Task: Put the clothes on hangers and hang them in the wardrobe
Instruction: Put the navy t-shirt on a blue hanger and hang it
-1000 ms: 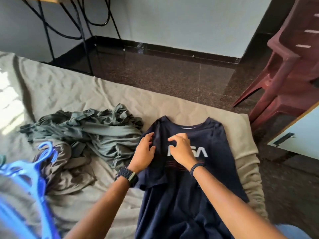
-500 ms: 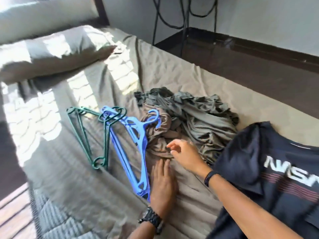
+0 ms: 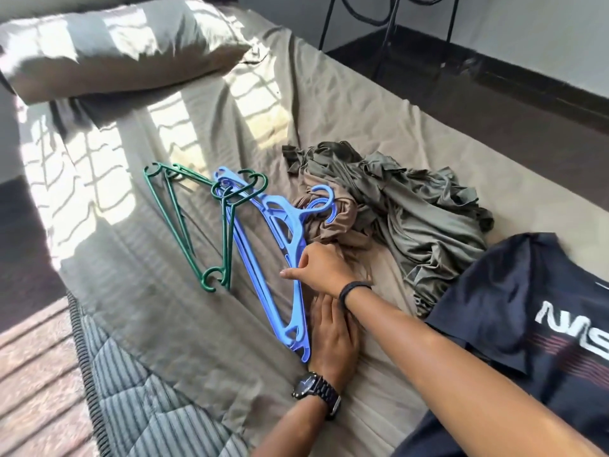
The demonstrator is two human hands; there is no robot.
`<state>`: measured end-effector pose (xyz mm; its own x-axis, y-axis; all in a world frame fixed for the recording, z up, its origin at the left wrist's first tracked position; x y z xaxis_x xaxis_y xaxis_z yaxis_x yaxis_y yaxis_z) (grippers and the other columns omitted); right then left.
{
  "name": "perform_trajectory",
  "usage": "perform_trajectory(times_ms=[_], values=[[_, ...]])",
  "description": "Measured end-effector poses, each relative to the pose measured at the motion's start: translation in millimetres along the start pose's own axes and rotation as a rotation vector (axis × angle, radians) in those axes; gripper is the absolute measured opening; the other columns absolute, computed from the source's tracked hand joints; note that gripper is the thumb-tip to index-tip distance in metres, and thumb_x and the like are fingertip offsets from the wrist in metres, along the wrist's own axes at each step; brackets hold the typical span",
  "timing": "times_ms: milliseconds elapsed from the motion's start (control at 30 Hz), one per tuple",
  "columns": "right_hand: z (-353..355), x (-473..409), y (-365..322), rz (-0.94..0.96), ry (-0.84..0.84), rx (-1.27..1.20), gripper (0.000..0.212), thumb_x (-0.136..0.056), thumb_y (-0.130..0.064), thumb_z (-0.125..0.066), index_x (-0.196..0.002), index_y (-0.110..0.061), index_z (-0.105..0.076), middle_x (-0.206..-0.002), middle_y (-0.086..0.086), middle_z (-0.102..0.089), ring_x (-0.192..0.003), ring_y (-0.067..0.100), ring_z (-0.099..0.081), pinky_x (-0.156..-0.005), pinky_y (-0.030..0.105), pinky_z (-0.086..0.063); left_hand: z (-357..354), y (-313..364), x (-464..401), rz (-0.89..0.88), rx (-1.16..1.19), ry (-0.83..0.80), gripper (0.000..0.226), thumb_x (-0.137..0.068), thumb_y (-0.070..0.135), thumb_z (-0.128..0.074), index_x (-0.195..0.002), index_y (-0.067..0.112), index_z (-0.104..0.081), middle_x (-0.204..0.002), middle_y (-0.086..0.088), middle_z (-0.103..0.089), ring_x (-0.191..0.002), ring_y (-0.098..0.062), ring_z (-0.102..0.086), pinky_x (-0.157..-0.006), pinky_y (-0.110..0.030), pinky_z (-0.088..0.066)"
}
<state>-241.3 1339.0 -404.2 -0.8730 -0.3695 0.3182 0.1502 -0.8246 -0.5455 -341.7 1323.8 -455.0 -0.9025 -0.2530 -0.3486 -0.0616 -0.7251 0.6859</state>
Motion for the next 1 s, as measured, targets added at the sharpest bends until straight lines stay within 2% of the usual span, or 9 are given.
perform_trajectory(times_ms=[100,233,333,400,567,733,833,933,1000], values=[[-3,-1,0,-0.031,0.022,-0.007,0.033,-0.076,-0.034,-0.075,-0.068,-0.007,-0.058,-0.081,0.019,-0.064,-0.087,0.030,-0.059,-0.073,0.031,-0.046,0,1,0,-0.025,-0.016,0.005,0.042,-0.084,0.013,-0.052,-0.124,0.000,-0.051,-0.125,-0.013,-0.047,-0.120,-0.029,-0.042,-0.117,-0.026,-0.014],[9,4,13,-0.079,0.095,-0.110,0.023,-0.076,-0.021,-0.069,-0.065,-0.001,-0.064,-0.072,0.021,-0.067,-0.071,0.026,-0.062,-0.065,0.027,-0.045,-5,-3,2,-0.008,-0.044,-0.010,0.040,-0.086,0.014,-0.050,-0.124,0.001,-0.054,-0.133,-0.018,-0.050,-0.131,-0.025,-0.036,-0.110,-0.036,-0.035],[23,12,30,-0.160,0.116,-0.566,0.026,-0.088,-0.004,-0.058,-0.062,-0.003,-0.055,-0.060,0.018,-0.059,-0.039,0.012,-0.057,-0.045,0.024,-0.048,-3,1,0,-0.028,-0.065,-0.019,0.044,-0.084,0.013,-0.045,-0.127,0.006,-0.050,-0.134,-0.019,-0.051,-0.130,-0.029,-0.040,-0.115,-0.036,-0.025],[33,21,44,-0.196,0.105,-0.912,0.027,-0.094,0.000,-0.051,-0.067,-0.005,-0.049,-0.061,0.014,-0.051,-0.032,0.007,-0.050,-0.036,0.019,-0.045,-4,0,0,-0.011,-0.110,-0.041,0.043,-0.084,0.016,-0.042,-0.124,0.005,-0.053,-0.127,-0.018,-0.055,-0.122,-0.031,-0.046,-0.114,-0.036,-0.021],[74,66,96,-0.177,0.181,-0.862,0.007,-0.094,-0.004,-0.054,-0.087,-0.002,-0.057,-0.064,0.009,-0.057,-0.033,0.004,-0.044,-0.032,0.014,-0.032,-4,-5,0,0.067,-0.158,-0.082,0.046,-0.084,0.021,-0.039,-0.121,0.000,-0.057,-0.125,-0.020,-0.058,-0.121,-0.031,-0.048,-0.114,-0.034,-0.018],[94,134,158,-0.233,0.363,-0.982,0.009,-0.092,-0.004,-0.057,-0.098,0.003,-0.060,-0.062,0.010,-0.057,-0.035,0.007,-0.039,-0.032,0.015,-0.027,4,-4,-6,0.095,-0.133,-0.114,0.051,-0.081,0.026,-0.038,-0.119,-0.001,-0.058,-0.119,-0.020,-0.061,-0.113,-0.036,-0.055,-0.106,-0.036,-0.026],[102,177,188,-0.235,0.411,-1.007,0.013,-0.093,-0.002,-0.057,-0.103,0.005,-0.060,-0.063,0.012,-0.057,-0.035,0.008,-0.039,-0.032,0.015,-0.027,7,6,-17,0.231,0.038,-0.115,0.055,-0.076,0.032,-0.039,-0.114,-0.002,-0.060,-0.110,-0.021,-0.062,-0.104,-0.039,-0.057,-0.095,-0.035,-0.033],[104,210,209,-0.236,0.442,-1.000,0.015,-0.092,-0.004,-0.058,-0.104,0.004,-0.061,-0.064,0.010,-0.059,-0.037,0.010,-0.040,-0.032,0.017,-0.028,-6,41,-24,0.390,0.407,-0.164,0.036,-0.090,0.025,-0.044,-0.117,0.004,-0.056,-0.114,-0.018,-0.062,-0.102,-0.032,-0.059,-0.090,-0.037,-0.043],[111,230,223,-0.227,0.489,-0.993,0.014,-0.092,-0.006,-0.059,-0.102,0.003,-0.063,-0.063,0.009,-0.060,-0.039,0.011,-0.041,-0.033,0.019,-0.029,-27,76,-20,0.552,0.731,-0.202,0.023,-0.100,0.015,-0.043,-0.122,0.009,-0.046,-0.105,-0.014,-0.061,-0.076,-0.020,-0.065,-0.067,-0.030,-0.052]])
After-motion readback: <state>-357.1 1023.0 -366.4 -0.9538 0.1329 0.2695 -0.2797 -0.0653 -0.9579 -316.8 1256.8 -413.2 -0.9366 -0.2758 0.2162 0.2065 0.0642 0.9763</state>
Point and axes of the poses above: each hand's wrist, its own x-axis away from the middle knuckle, its own z-axis out of the back of the hand, y = z × x, the point moved 8 cm from there along -x, towards the middle knuckle
